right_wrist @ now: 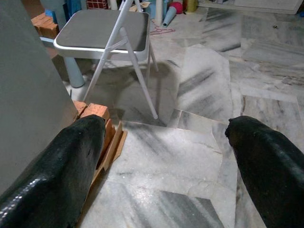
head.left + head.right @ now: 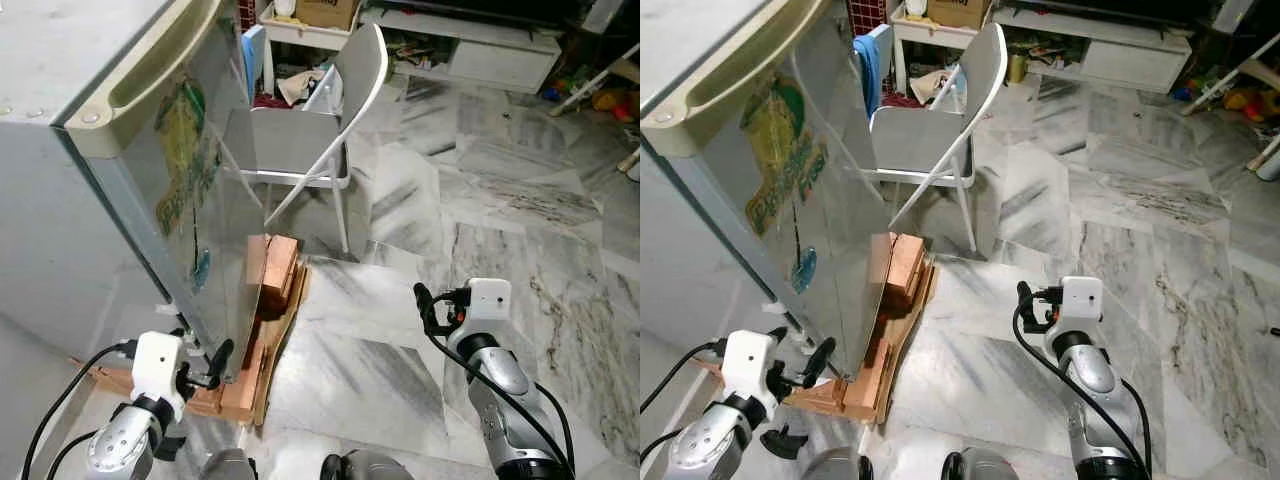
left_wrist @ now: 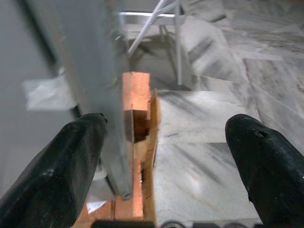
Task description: Restocking fridge
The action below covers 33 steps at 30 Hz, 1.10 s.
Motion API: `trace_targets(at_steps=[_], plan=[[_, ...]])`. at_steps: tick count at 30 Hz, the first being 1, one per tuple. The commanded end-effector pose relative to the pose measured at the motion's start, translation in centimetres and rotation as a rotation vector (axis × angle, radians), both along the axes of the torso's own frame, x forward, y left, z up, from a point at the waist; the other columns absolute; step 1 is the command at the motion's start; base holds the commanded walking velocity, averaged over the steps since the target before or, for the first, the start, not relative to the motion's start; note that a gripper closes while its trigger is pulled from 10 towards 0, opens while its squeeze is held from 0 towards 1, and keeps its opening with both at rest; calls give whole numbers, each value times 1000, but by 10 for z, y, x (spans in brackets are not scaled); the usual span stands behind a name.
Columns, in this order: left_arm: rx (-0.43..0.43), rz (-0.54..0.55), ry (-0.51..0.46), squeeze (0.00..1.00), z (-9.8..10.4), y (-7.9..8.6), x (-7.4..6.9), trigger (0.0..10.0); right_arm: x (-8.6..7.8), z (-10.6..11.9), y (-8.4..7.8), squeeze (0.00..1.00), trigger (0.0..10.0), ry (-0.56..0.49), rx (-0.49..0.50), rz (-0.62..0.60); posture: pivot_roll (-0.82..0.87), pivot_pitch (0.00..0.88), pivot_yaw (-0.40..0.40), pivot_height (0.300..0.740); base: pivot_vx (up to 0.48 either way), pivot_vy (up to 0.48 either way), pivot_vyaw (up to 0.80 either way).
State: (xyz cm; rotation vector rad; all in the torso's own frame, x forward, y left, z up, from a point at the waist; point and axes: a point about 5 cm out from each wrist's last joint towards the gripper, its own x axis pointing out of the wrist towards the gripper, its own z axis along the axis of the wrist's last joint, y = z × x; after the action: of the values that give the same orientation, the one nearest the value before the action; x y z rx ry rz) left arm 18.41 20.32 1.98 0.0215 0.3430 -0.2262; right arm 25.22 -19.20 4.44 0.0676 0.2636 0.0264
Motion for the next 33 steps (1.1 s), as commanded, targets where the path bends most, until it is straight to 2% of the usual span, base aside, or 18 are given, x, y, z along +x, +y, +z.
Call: trace_targets(at_steps=[1,5,9,12,16,19,23,24,25,26,28,30,31,33], plan=[[30,49,-17,0,2,7,2,10000,0,1,-2,0,10000,9,-2,8,67,63,-81,740,0,0,0],[41,91,-30,0,3,13,6,10000,1,1,-3,0,10000,12,-4,12,68,61,-86,740,0,0,0],[67,149,-91,0,13,20,25,10000,0,0,-4,0,10000,33,-4,11,69,55,-100,740,0,0,0],[94,196,-134,0,20,24,37,10000,-13,-2,-8,0,10000,88,18,40,61,53,-107,740,0,0,0],[108,236,-153,0,22,30,44,10000,-31,-5,-12,0,10000,141,18,104,46,54,-107,740,0,0,0],[94,227,-166,0,25,28,48,10000,-42,-9,-21,0,10000,166,11,111,42,52,-107,740,0,0,0],[50,176,-184,0,31,16,54,10000,-47,-13,-26,0,10000,198,22,115,40,52,-105,740,0,0,0],[2,96,-188,0,35,1,58,10000,-49,-14,-26,0,10000,224,26,149,41,50,-105,740,0,0,0],[-62,-4,-173,0,37,-16,58,10000,-49,-16,-30,0,10000,223,-29,134,45,49,-110,740,0,0,0],[-77,-27,-170,0,38,-20,58,10000,-49,-16,-31,0,10000,223,-41,128,45,49,-110,740,0,0,0],[-107,-159,-166,0,42,-44,58,10000,-52,-24,-36,0,10000,275,-57,111,53,49,-119,740,0,0,0],[-139,-247,-167,0,47,-62,57,10000,-56,-29,-39,0,10000,310,-72,103,53,50,-121,740,0,0,0],[-180,-318,-174,0,53,-81,58,10000,-58,-31,-39,0,10000,316,-69,109,54,48,-123,740,0,0,0],[-205,-384,-185,0,59,-96,58,10000,-59,-33,-40,0,10000,319,-66,117,54,47,-123,740,0,0,0]])
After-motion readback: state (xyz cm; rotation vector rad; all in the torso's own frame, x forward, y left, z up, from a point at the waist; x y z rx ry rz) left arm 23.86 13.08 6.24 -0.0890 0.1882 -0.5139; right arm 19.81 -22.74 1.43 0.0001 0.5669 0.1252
